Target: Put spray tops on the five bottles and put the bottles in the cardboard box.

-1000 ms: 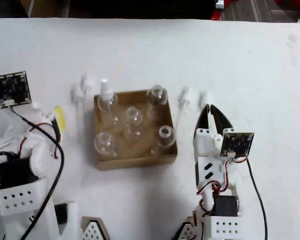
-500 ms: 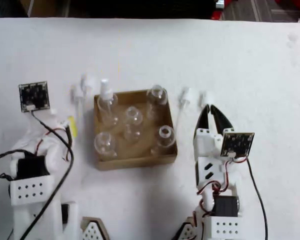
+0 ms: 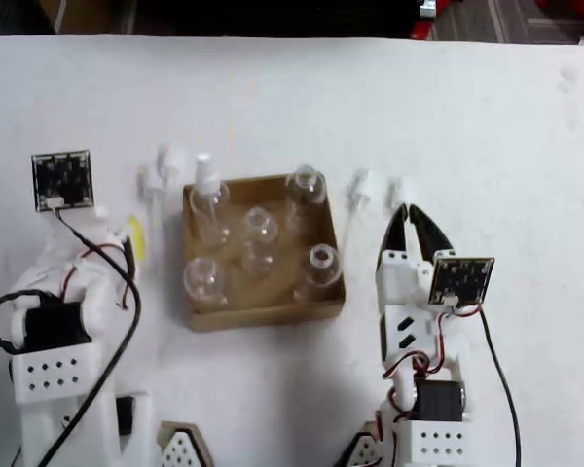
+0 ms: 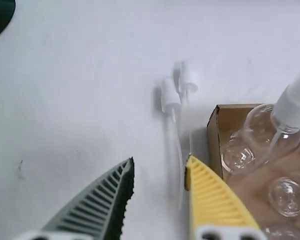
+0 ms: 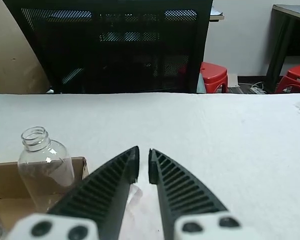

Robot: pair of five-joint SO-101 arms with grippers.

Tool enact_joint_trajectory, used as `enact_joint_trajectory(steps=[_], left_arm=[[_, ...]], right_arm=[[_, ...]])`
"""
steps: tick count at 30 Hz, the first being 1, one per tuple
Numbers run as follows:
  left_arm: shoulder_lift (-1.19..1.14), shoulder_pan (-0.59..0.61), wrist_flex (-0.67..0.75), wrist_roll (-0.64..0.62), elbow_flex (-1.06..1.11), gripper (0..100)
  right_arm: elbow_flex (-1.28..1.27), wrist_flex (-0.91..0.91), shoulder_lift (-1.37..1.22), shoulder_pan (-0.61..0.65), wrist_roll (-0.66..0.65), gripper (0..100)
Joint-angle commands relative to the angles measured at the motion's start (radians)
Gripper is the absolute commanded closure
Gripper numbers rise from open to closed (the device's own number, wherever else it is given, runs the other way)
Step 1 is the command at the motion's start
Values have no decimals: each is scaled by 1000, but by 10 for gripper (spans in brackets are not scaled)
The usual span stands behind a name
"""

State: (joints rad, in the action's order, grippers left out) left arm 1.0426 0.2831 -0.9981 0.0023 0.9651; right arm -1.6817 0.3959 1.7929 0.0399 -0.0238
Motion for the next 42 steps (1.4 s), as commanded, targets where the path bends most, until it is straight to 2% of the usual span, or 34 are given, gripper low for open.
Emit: enact_joint_trajectory(steps=[1, 6, 13, 21, 25, 30, 42], left_arm=[[8, -16, -17, 20, -87, 839], [-133, -16, -15, 21, -203, 839], [-590, -19, -133, 14, -560, 842], [-1101, -15, -160, 14, -962, 839], [-1319, -21, -224, 3, -1178, 838], [-1558, -25, -295, -77, -1456, 838], [-2041, -50, -499, -80, -2056, 837]], right_arm=[[-9, 4, 7, 5, 2, 980], [-9, 4, 7, 5, 2, 980], [-9, 4, 7, 5, 2, 980], [-9, 4, 7, 5, 2, 980], [-9, 4, 7, 5, 2, 980], [-9, 4, 7, 5, 2, 980], [-9, -1, 7, 1, 2, 980]])
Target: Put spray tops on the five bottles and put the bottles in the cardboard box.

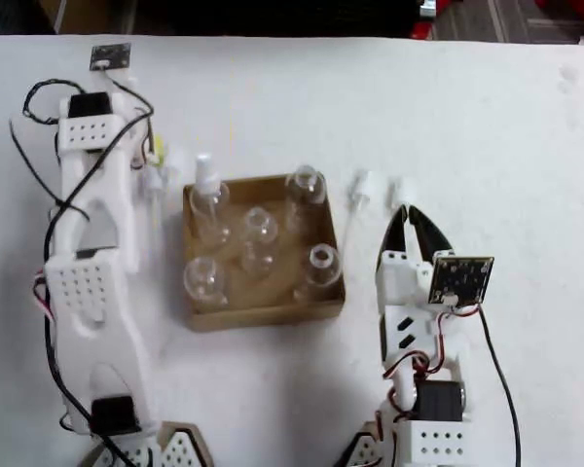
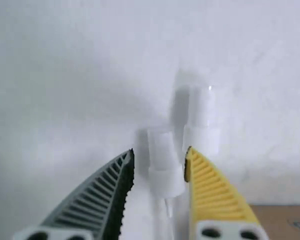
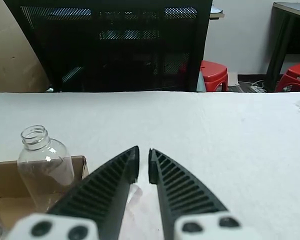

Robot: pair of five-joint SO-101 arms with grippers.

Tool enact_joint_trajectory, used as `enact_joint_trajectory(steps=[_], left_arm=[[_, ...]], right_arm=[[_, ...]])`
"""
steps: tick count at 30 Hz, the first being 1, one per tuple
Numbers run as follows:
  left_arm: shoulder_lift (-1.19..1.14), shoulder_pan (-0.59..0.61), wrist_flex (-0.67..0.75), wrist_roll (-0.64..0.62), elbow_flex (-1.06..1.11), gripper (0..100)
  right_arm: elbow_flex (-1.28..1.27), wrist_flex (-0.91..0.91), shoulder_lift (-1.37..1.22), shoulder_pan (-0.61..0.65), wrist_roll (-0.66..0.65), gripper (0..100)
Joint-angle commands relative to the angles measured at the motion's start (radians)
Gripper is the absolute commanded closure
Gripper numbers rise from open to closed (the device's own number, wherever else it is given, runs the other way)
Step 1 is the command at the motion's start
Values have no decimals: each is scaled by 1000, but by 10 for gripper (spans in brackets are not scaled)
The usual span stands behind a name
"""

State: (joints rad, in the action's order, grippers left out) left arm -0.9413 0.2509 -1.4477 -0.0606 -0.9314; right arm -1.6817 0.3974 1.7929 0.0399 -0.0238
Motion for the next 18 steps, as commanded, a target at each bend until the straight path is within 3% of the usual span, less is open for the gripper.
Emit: enact_joint_trajectory(steps=[1, 13, 18], left_arm=[[-93, -18, -69, -17, -201, 837], [-390, 13, -236, -55, -655, 843], [-429, 15, -253, -57, -740, 867]], right_arm=[[-9, -2, 7, 1, 2, 980], [-9, -2, 7, 1, 2, 980], [-9, -2, 7, 1, 2, 980]])
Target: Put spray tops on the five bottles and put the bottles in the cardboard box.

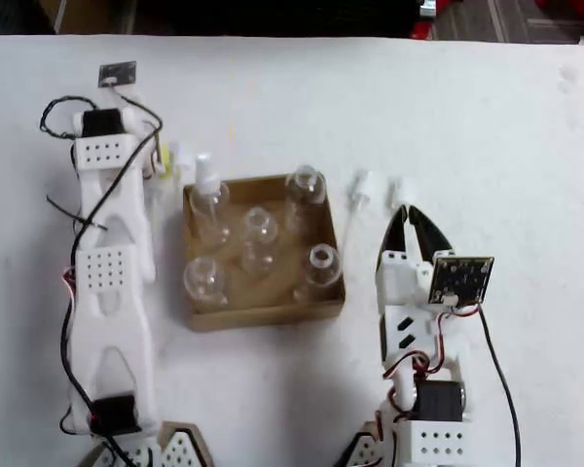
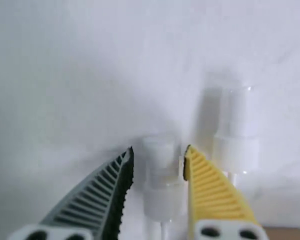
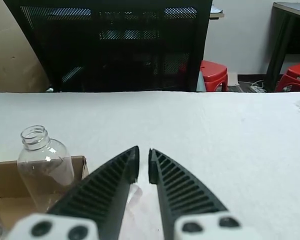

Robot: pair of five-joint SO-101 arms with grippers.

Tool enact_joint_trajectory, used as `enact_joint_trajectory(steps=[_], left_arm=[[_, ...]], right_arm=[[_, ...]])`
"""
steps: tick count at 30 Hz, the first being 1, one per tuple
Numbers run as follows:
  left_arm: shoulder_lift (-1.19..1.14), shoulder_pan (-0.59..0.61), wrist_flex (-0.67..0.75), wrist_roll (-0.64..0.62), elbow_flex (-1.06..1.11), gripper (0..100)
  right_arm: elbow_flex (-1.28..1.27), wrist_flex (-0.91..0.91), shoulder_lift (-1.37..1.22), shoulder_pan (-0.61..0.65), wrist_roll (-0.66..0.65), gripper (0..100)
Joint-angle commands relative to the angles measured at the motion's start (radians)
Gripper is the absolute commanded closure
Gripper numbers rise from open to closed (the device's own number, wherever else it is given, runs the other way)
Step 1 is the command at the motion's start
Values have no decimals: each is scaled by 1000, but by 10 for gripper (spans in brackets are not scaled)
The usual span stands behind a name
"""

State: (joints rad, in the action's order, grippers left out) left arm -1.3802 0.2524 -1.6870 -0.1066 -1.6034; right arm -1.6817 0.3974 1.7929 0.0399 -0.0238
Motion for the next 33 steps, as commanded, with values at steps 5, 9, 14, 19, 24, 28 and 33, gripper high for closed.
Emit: enact_joint_trajectory(steps=[5, 9, 14, 19, 24, 28, 33], left_arm=[[10, 12, -14, -11, -66, 975], [12, 13, -14, -11, -66, 926], [12, 15, -31, -12, -66, 916], [12, 16, -18, -6, -66, 847], [4, 38, 9, -6, -58, 834], [4, 39, -25, 38, -57, 838], [4, 39, -66, 120, -57, 838]], right_arm=[[-9, -2, 7, 1, 2, 980], [-9, -2, 7, 1, 2, 980], [-9, -2, 7, 1, 2, 980], [-9, -2, 7, 1, 2, 980], [-9, -2, 7, 1, 2, 980], [-9, -2, 7, 1, 2, 980], [-9, -1, 7, 1, 2, 980]])
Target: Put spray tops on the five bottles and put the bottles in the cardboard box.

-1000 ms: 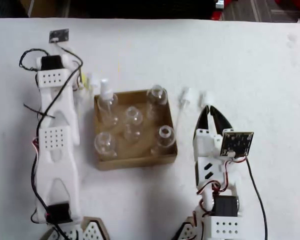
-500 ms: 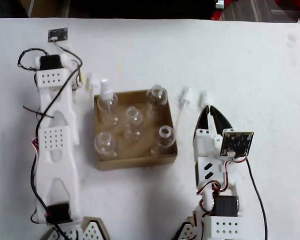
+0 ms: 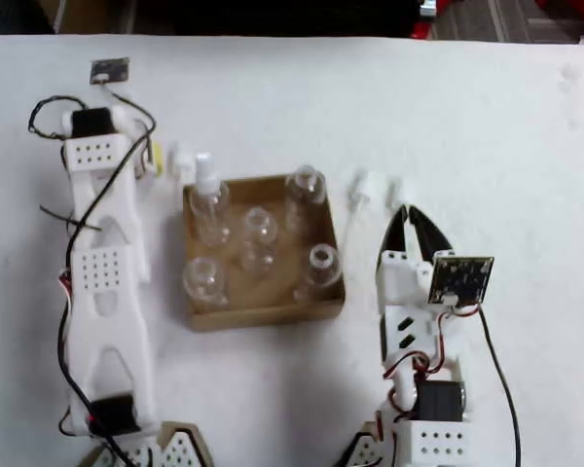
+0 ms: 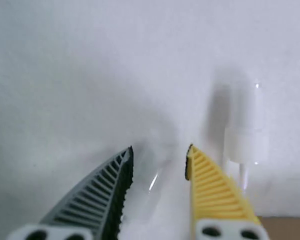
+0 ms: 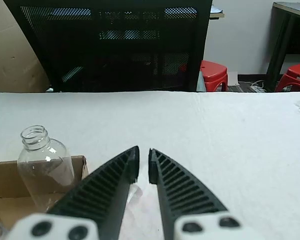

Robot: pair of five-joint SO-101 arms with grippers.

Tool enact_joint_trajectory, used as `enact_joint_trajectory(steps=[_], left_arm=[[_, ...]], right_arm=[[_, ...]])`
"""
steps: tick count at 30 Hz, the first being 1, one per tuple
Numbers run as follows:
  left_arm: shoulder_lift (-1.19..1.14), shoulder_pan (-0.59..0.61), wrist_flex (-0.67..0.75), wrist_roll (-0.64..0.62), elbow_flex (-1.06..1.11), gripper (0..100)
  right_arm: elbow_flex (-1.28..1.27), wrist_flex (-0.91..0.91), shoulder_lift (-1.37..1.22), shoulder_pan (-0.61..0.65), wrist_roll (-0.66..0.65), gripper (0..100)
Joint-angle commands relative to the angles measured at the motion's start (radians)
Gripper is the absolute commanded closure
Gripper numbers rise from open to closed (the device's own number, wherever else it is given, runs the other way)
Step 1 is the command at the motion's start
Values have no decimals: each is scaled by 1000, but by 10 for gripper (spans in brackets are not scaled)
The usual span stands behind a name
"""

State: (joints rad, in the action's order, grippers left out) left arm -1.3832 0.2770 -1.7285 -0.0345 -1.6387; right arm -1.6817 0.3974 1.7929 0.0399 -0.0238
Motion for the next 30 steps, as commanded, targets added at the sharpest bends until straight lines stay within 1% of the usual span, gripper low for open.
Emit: enact_joint_trajectory(steps=[1, 4, 6, 10, 15, 19, 24, 30], left_arm=[[7, 16, -25, 68, -21, 838], [5, 12, -31, 152, -21, 838], [4, 8, -31, 172, -21, 838], [4, 8, -21, 178, -21, 840], [4, 8, -21, 178, -20, 891], [4, 10, -25, 178, -15, 881], [16, 8, 2, 178, 40, 874], [16, 5, 2, 180, 40, 875]], right_arm=[[-9, -1, 7, 1, 2, 980], [-9, -1, 7, 2, 2, 980], [-9, 1, 7, 2, 2, 980], [-9, 1, 7, 4, 2, 980], [-9, 2, 7, 5, 2, 980], [-9, 2, 7, 5, 2, 980], [-9, 5, 7, 5, 2, 980], [-9, 5, 7, 5, 2, 980]])
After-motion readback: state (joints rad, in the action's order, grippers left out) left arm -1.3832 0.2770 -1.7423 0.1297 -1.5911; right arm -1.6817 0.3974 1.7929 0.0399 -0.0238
